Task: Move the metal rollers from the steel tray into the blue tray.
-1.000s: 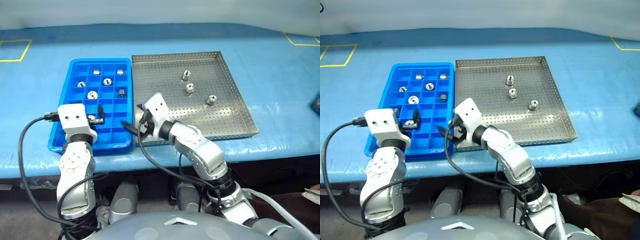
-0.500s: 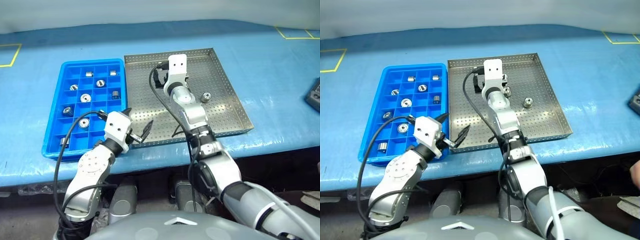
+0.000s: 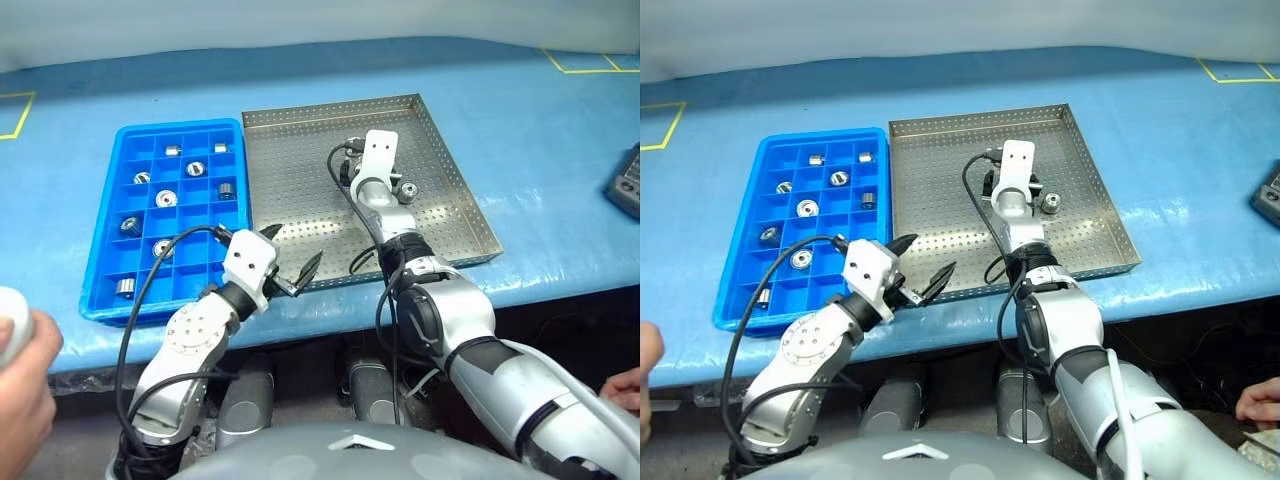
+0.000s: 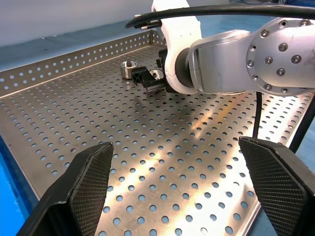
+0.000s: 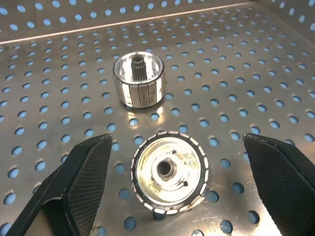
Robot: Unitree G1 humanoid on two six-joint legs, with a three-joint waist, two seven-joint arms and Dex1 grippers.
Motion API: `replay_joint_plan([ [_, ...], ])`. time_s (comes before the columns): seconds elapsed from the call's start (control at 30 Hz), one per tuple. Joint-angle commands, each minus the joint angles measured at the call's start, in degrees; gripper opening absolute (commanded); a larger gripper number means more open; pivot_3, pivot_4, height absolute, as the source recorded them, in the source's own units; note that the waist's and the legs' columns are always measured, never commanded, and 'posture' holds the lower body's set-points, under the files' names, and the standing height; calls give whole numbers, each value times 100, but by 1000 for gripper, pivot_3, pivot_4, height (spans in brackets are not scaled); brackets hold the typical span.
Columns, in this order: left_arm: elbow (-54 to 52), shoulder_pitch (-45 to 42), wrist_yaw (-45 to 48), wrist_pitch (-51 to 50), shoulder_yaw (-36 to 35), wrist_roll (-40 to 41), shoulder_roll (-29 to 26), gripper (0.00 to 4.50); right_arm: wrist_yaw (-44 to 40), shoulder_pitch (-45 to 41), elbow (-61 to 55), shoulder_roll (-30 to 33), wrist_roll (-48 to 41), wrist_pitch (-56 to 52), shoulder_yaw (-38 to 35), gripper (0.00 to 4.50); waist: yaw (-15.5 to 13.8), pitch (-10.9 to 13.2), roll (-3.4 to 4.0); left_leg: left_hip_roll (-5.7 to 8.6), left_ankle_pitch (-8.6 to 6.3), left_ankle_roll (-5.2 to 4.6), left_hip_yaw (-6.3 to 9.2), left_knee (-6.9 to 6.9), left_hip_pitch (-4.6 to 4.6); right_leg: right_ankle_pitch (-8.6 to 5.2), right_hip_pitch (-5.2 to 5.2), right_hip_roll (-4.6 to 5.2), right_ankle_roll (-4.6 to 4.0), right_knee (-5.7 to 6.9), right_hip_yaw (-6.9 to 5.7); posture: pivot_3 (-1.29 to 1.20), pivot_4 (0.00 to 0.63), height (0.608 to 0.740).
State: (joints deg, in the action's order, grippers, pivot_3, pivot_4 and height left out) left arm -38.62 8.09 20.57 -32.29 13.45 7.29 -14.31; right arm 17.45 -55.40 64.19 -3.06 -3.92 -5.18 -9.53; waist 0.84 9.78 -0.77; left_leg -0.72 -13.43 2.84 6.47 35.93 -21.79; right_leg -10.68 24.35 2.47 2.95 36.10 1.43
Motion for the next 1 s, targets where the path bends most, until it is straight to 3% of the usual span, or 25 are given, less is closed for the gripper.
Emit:
replay_joint_plan([
  [0.03, -167, -19, -29, 92, 128, -4, -22, 4449, -47, -103, 66, -44, -24, 124, -32, 4500, -1, 1, 2, 0, 0, 0, 0, 0, 0, 0, 0, 0, 0, 0, 1, 152, 150, 740],
  [0.3, -150, -16, -87, 136, 146, 59, -16, 4500, -68, -13, -74, -83, -3, 207, -5, 1970, 2, -2, 8, 0, 0, -1, 0, 1, 1, -4, -1, 0, 7, 0, 1, 150, 150, 740],
  [0.33, -146, -6, -133, 159, 123, 27, -8, 4500, -123, 3, -162, -111, 3, 220, 26, 1871, 2, -1, 9, 0, 0, -1, 0, 0, 1, -5, -1, 0, 7, 0, 1, 160, 150, 740],
  [0.47, -98, 70, -498, 281, -105, -101, 155, 4500, -462, 52, -684, -304, 69, 167, 247, 1871, 11, 3, 16, 0, 0, -1, 0, 0, 1, -4, 1, -1, 8, 1, 2, 181, 150, 740],
  [0.7, -140, 319, -1377, 808, -812, -449, 559, 4500, -1439, 320, -2794, -925, -130, -788, 1013, 1871, -96, 7, 22, 0, 0, -1, 5, -1, 0, -5, 3, -2, 12, 4, -1, 254, 150, 740],
  [1.0, -415, 865, -1506, 1025, -1159, -453, 561, 4500, -2286, 651, -4038, -1451, -581, -1971, 2249, 1871, -333, 7, 23, 0, 0, -1, 5, -7, 0, -14, 6, -2, 0, 4, -3, 339, 150, 740],
])
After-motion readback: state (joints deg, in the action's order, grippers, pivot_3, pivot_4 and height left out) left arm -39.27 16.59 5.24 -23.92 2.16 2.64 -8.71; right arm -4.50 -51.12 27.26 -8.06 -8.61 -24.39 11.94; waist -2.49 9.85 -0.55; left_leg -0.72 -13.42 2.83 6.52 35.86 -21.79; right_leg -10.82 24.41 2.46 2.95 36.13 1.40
